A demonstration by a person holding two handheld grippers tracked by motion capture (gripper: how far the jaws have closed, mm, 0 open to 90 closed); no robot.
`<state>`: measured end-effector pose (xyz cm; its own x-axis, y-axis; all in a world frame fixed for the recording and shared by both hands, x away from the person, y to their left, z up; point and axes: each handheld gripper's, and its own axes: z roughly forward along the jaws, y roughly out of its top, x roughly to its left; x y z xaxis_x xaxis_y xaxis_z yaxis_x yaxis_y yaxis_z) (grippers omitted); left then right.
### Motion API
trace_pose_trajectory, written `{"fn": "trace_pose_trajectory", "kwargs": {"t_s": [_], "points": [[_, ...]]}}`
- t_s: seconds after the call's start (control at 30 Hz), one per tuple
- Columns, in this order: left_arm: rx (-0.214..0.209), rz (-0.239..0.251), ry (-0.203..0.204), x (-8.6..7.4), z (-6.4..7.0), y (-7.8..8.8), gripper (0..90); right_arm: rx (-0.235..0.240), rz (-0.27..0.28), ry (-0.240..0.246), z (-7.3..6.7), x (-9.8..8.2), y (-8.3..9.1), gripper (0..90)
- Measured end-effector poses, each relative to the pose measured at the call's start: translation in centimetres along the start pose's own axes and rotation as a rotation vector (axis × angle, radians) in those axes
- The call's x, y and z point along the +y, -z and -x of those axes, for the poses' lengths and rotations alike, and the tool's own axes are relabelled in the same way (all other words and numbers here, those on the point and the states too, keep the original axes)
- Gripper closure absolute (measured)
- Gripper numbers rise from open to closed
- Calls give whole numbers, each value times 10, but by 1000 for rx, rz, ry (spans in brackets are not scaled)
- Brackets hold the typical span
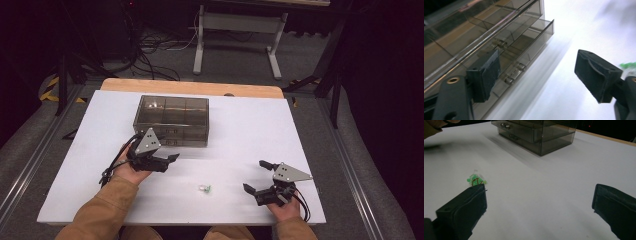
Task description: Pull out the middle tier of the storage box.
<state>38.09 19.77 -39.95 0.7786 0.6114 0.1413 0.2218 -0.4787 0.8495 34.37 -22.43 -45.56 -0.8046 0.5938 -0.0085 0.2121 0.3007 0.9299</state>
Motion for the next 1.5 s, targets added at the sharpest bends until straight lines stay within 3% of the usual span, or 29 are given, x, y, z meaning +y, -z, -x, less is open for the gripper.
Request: {"fn": "trace_pose_trajectory", "kwargs": {"t_s": [0.1, 0.13, 0.23, 0.37, 0.47, 0.67, 0.8, 0.97, 1.2, 1.3, 1.5], "points": [[-61, 17, 40, 0, -5, 2, 241, 0, 0, 0, 0, 0, 0, 0], [-61, 17, 40, 0, -5, 2, 244, 0, 0, 0, 0, 0, 0, 0], [-121, 41, 96, -2, -12, 3, 239, -1, -1, 0, 0, 0, 0, 0], [-165, 67, 134, -3, -19, 5, 232, -1, -1, 0, 0, 0, 0, 0], [-225, 94, 181, -5, -25, 6, 217, 0, -1, -1, 0, 0, 0, 0], [-277, 122, 221, -6, -29, 7, 170, 0, -1, 0, 0, 0, 0, 0], [-279, 142, 216, -5, -28, 6, 119, 0, -1, 0, 0, 0, 0, 0], [-313, 156, 274, -5, -35, 8, 97, 0, -1, 0, 0, 0, 0, 0], [-312, 157, 273, 1, -38, 9, 65, 0, -1, 0, 0, 0, 0, 0], [-326, 162, 237, 6, -42, 11, 59, -1, -3, 0, 0, 0, -1, 0], [-312, 57, 140, 17, -40, 7, 147, -2, -2, 1, 0, 0, 0, 0]]}}
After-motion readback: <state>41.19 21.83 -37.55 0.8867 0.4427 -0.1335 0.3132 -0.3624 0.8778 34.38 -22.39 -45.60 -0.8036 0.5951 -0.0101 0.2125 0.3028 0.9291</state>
